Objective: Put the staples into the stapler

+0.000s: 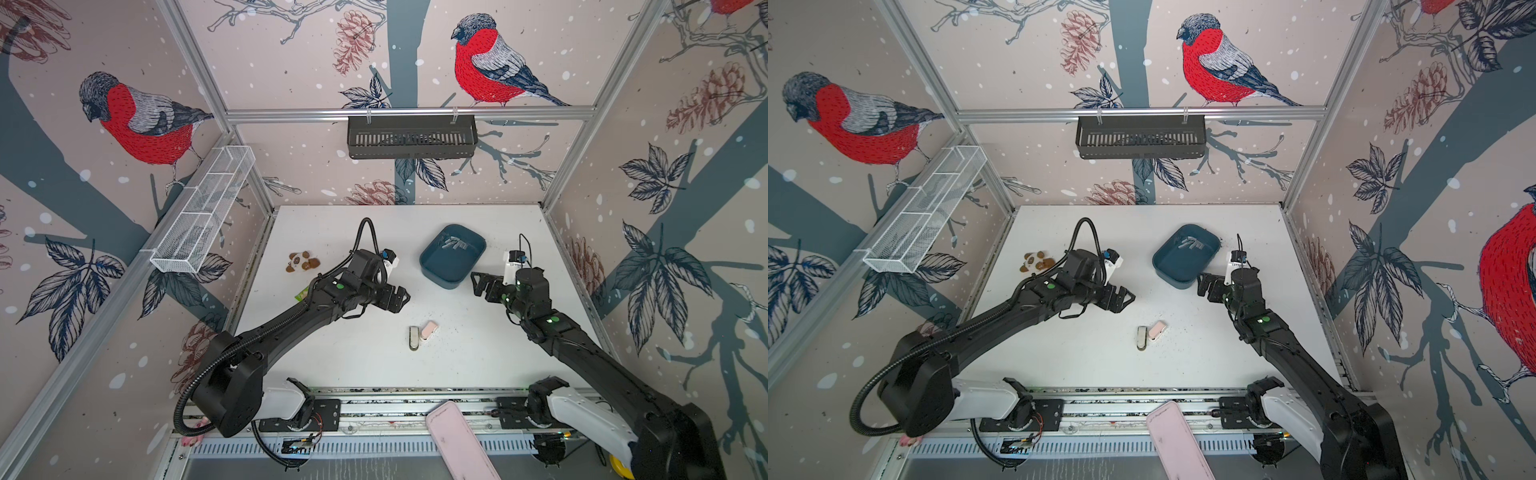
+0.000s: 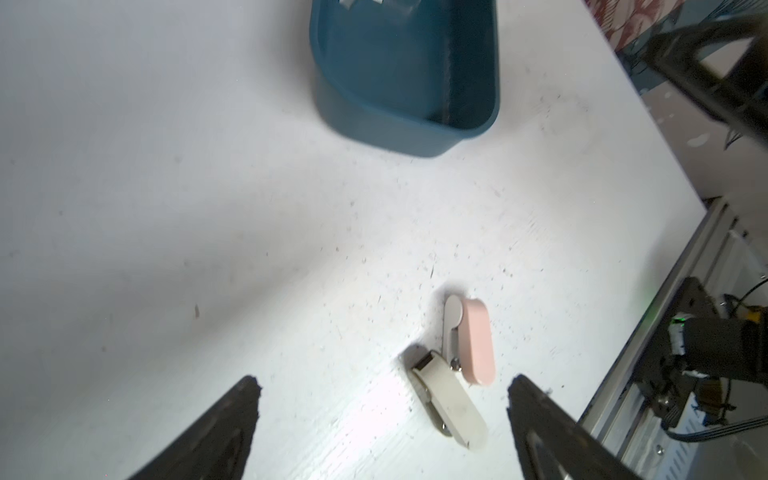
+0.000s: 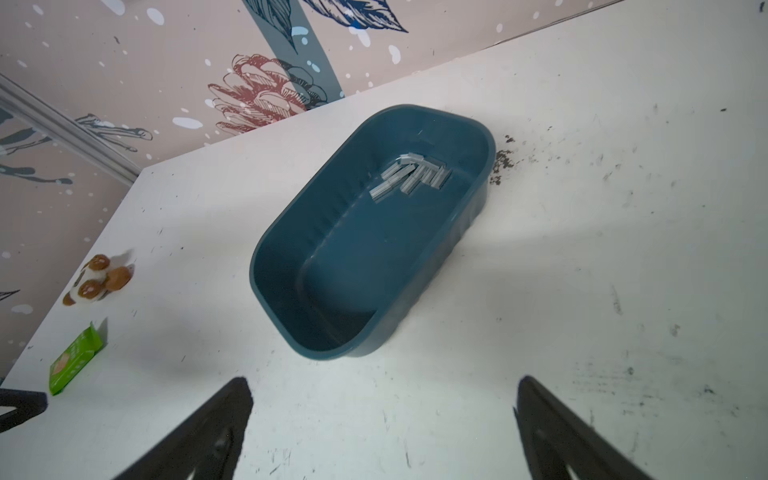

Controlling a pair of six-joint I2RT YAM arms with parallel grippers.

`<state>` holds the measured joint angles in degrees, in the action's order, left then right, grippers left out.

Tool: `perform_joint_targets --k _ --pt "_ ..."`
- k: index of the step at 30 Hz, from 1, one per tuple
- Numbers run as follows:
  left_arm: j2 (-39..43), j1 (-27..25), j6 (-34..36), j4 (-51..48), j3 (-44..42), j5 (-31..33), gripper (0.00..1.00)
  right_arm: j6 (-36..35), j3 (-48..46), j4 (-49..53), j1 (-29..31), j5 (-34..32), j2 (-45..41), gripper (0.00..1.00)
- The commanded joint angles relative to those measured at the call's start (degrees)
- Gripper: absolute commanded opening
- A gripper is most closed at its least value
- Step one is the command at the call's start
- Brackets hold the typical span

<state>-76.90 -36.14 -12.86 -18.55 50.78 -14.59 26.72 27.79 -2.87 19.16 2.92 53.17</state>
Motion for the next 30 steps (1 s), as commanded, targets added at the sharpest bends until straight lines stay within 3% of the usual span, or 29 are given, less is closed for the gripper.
perform_joint_targets --k 1,4,10,15,30 --pt "1.2 -2.3 -2.5 -2.5 -4.0 5.3 0.93 -0.7 -1.5 0.6 0.7 2.5 -3.0 1.00" --pt "2.0 -5.5 -4.2 -1.4 -6.2 6.6 0.93 -1.1 -3.4 -0.4 1.6 4.9 -4.8 1.00" --pt "0.1 -10.5 -6.9 -3.6 -6.7 10.4 0.92 -0.7 -4.2 1.8 4.9 2.1 -5.6 1.00" --pt "-0.7 -12.0 -9.5 -4.1 -8.6 13.7 0.89 0.0 -5.0 2.7 6.4 0.3 -6.4 1.00" --pt "-5.0 -16.2 -9.3 -3.7 -5.3 13.3 0.91 -0.5 -4.6 4.4 7.0 -1.1 -6.4 1.00"
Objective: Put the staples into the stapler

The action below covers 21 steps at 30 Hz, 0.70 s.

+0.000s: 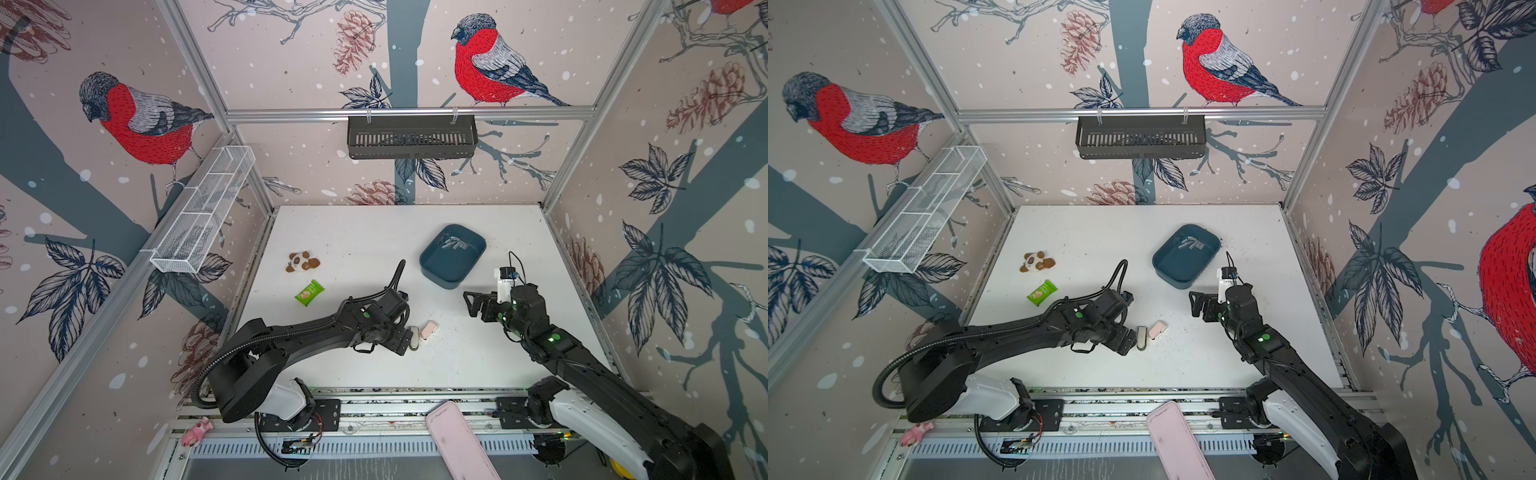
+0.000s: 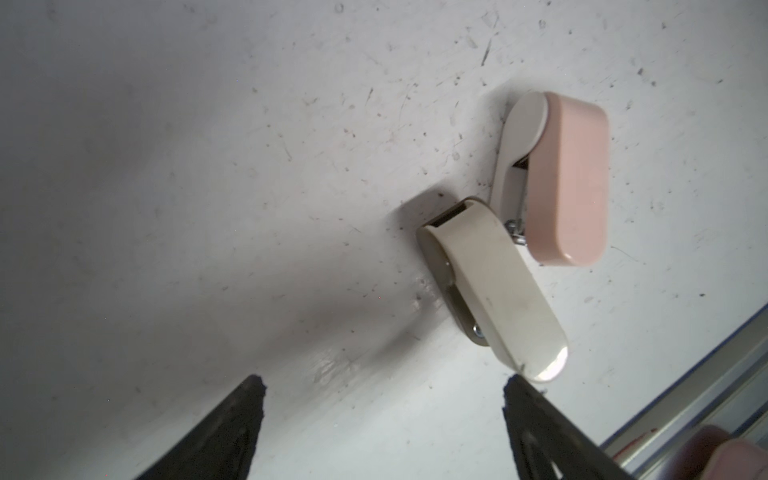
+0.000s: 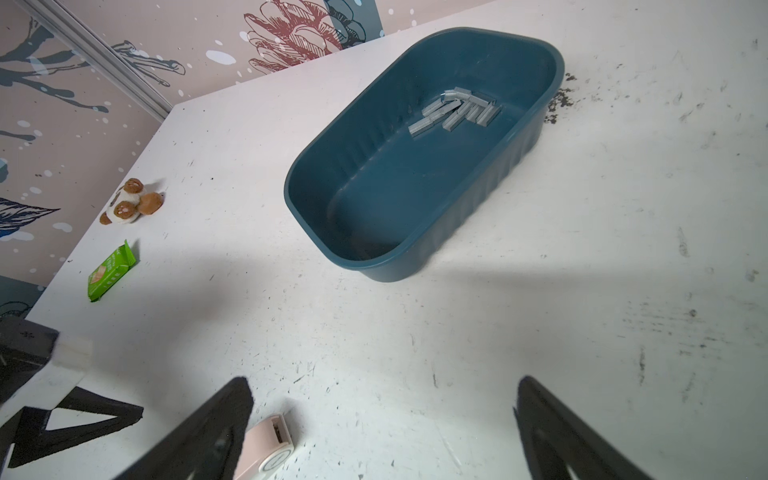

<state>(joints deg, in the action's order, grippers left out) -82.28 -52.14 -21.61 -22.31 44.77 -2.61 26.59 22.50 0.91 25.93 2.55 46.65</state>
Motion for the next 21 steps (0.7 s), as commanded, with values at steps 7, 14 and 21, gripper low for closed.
perform_joint_targets --k 7,14,21 --pt "-1.3 -0.3 -0.5 0.8 4.1 -2.1 0.95 1.5 1.8 3.9 1.3 -3.0 -1.7 1.00" --pt "-1.5 -0.3 -4.8 -0.8 4.4 -0.4 0.92 4.7 0.4 3.7 2.5 -4.8 -4.3 1.00" --pt "-2.9 -0.4 -9.8 1.2 3.6 -2.4 0.91 4.9 -0.4 4.1 2.8 -5.1 -5.3 1.00"
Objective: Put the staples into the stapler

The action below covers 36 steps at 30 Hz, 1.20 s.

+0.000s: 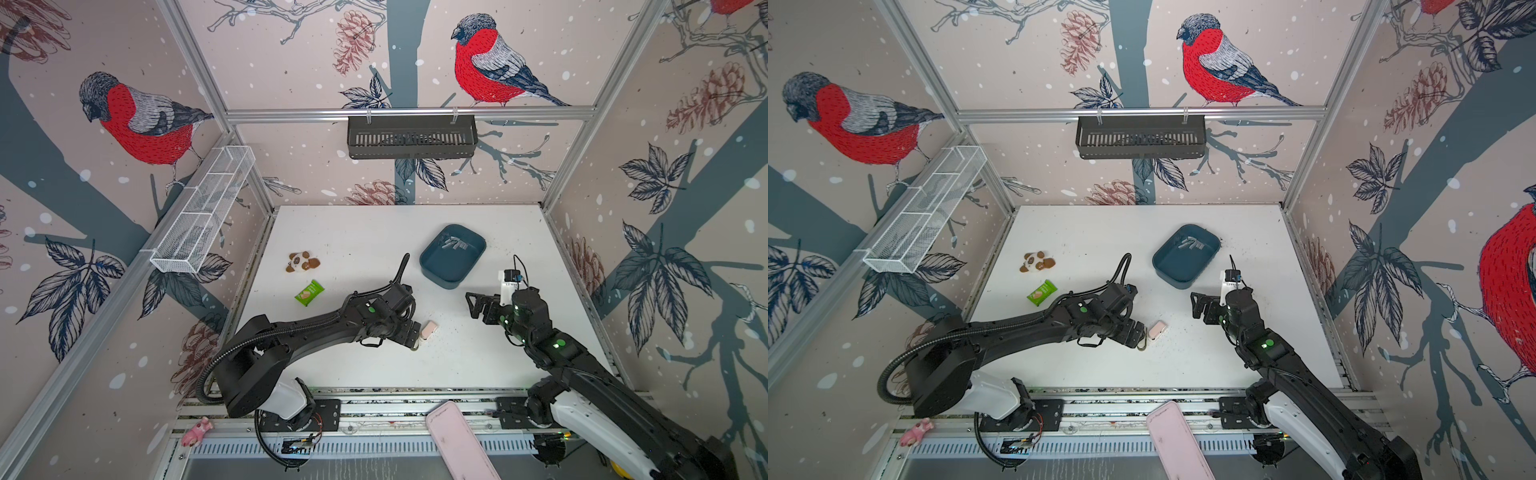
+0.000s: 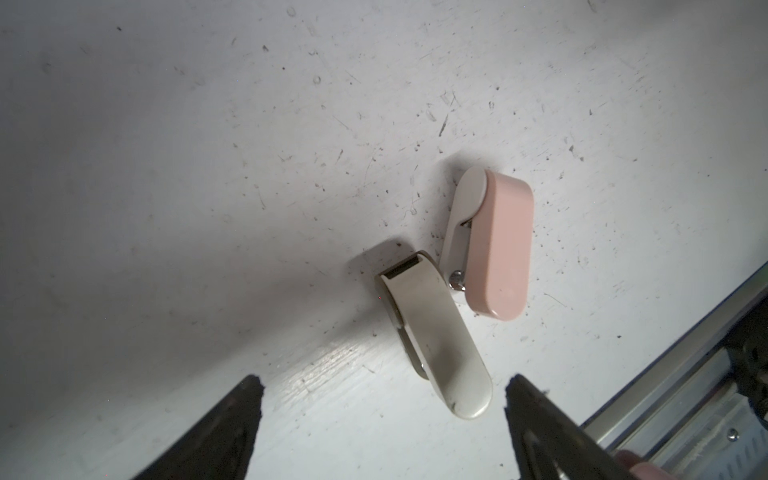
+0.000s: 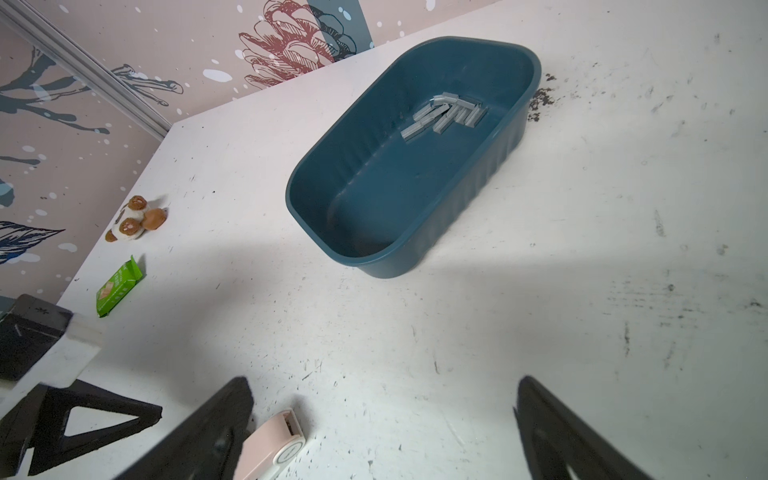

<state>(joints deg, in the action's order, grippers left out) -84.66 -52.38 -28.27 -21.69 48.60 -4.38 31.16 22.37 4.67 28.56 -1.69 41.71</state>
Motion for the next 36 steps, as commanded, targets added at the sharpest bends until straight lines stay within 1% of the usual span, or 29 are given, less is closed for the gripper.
perform_joint_targets --k 1,6,10,14,21,25,31,36 --pt "-1.1 -0.2 -3.6 0.3 0.1 -0.1 0.90 0.3 -0.4 0.3 0.2 -0.8 -0.6 1.00" --pt "-4.5 -0.2 -4.9 -0.7 2.4 0.8 0.89 0.7 -0.9 0.0 0.4 -0.2 -1.6 1.00" --pt "-7.0 -0.2 -5.2 -0.6 4.3 -0.6 0.89 0.5 -1.4 -0.5 0.4 -0.3 -1.6 1.00" --pt "-8.5 -0.2 -5.0 -2.6 6.0 2.2 0.87 0.4 -1.5 -0.3 0.4 -0.7 -1.5 1.00" --pt "-10.5 -0.2 -5.8 -3.1 6.9 5.5 0.84 1.3 -2.7 -0.6 0.6 -0.9 -3.1 1.00" --pt "-11.8 -0.2 -5.8 -2.7 7.6 6.4 0.81 1.2 -2.9 -0.3 0.6 -1.1 -3.7 1.00" --pt "-13.1 -0.1 -6.8 -5.0 8.2 11.5 0.79 1.0 -3.2 -0.5 0.6 -1.1 -3.1 1.00" --pt "-12.8 0.1 -6.7 -6.9 8.0 13.8 0.78 0.8 -3.2 -0.8 0.7 -1.0 -2.5 1.00"
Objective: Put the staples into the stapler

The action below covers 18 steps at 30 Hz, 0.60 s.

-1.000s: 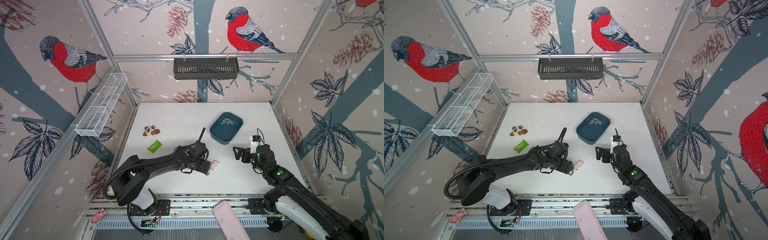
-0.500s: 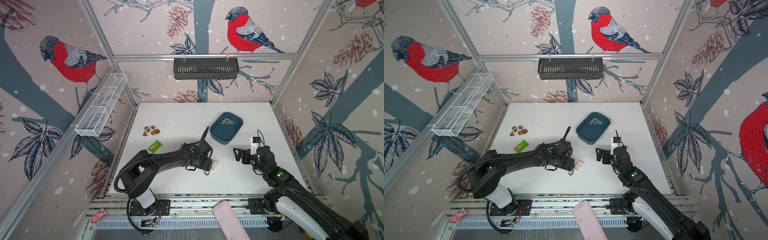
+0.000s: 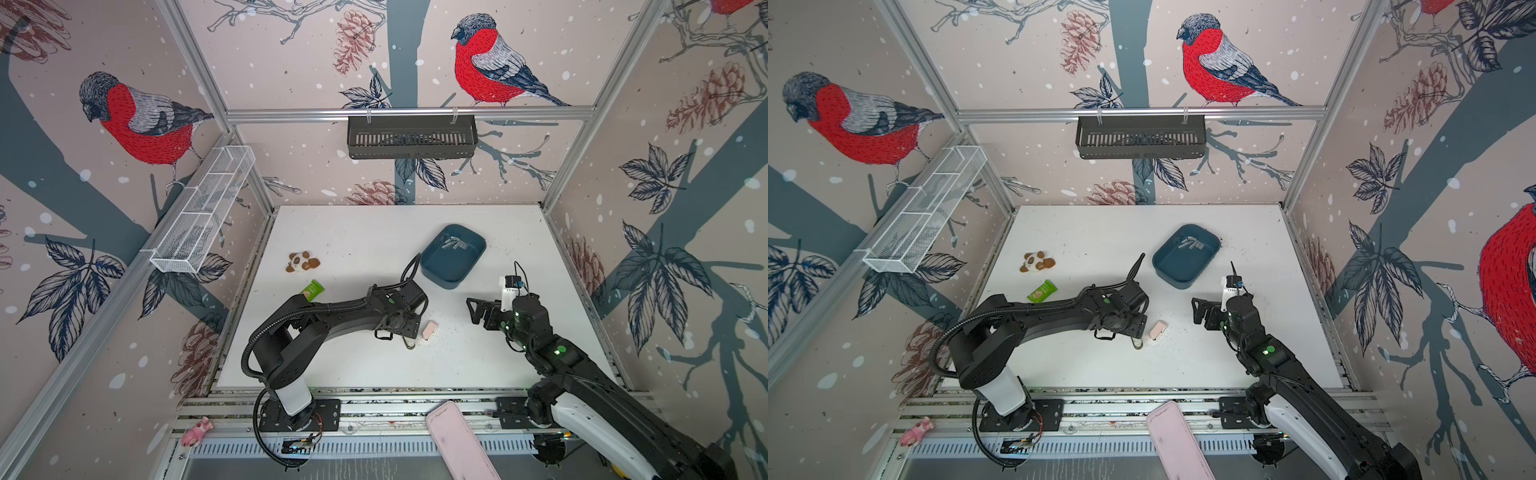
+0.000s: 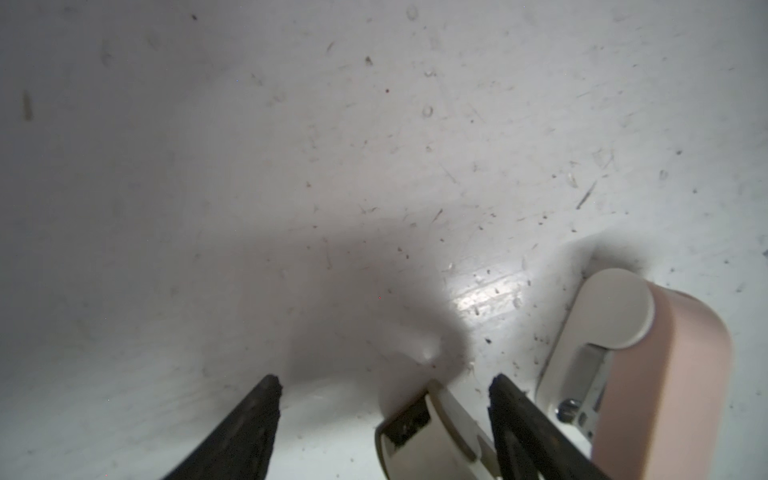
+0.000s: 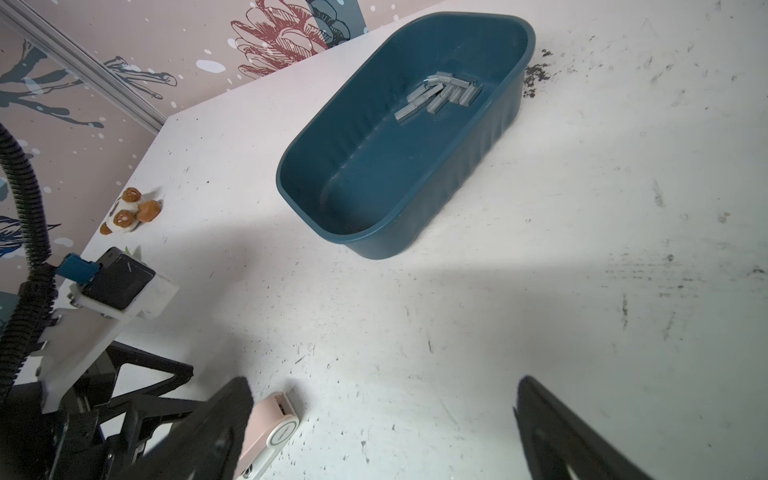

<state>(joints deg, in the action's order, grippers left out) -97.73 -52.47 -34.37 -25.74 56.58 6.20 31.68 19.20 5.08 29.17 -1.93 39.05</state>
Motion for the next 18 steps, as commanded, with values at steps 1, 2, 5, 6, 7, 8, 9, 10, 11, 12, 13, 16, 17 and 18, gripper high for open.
perform_joint_targets --k 1,2,5,6,7,8,9,10,11,12,13,16,17,18 --pt "0.4 0.4 -0.3 -3.0 -0.1 3.4 0.77 0.2 -0.1 -1.4 0.1 -0.7 0.3 1.00" --pt "0.8 0.5 0.0 -3.2 -0.4 3.5 0.77 0.2 -0.1 -1.5 0.1 -0.7 0.5 1.00" --pt "1.6 0.9 0.6 -4.2 -1.3 3.9 0.76 0.0 0.0 -1.7 0.1 -0.7 0.9 1.00" --pt "2.1 1.1 0.7 -4.6 -1.8 4.0 0.76 0.0 0.0 -1.7 0.0 -0.7 0.9 1.00" --pt "2.7 1.3 0.9 -4.7 -2.3 3.9 0.75 0.0 0.0 -1.8 0.1 -0.7 1.0 1.00" --pt "3.2 1.6 0.9 -5.0 -3.0 3.9 0.75 0.0 0.0 -1.7 0.1 -0.7 1.0 1.00" --pt "3.7 1.9 1.0 -5.2 -3.7 3.8 0.74 0.0 0.0 -1.7 0.1 -0.7 1.0 1.00" --pt "4.5 2.3 1.3 -5.3 -4.4 3.5 0.72 0.0 0.0 -1.7 0.1 -0.7 1.0 1.00" --pt "5.3 2.5 1.5 -5.4 -5.3 3.2 0.71 0.1 0.0 -1.5 0.2 -0.7 0.9 1.00" --pt "6.0 2.6 1.6 -5.8 -5.8 3.1 0.71 0.1 0.0 -1.5 0.2 -0.7 0.8 1.00" --pt "7.0 2.7 1.7 -6.1 -6.4 3.1 0.71 0.1 0.0 -1.4 0.2 -0.8 0.6 1.00" --pt "10.3 3.1 1.4 -7.6 -7.8 3.3 0.71 0.2 -0.3 -1.2 0.3 -1.0 0.3 1.00" --pt "11.6 3.1 1.7 -7.7 -8.3 3.0 0.71 0.3 -0.4 -1.2 0.3 -0.9 0.1 1.00" --pt "12.7 3.1 2.1 -7.7 -8.6 2.5 0.71 0.2 -0.5 -1.2 0.3 -1.0 0.1 1.00"
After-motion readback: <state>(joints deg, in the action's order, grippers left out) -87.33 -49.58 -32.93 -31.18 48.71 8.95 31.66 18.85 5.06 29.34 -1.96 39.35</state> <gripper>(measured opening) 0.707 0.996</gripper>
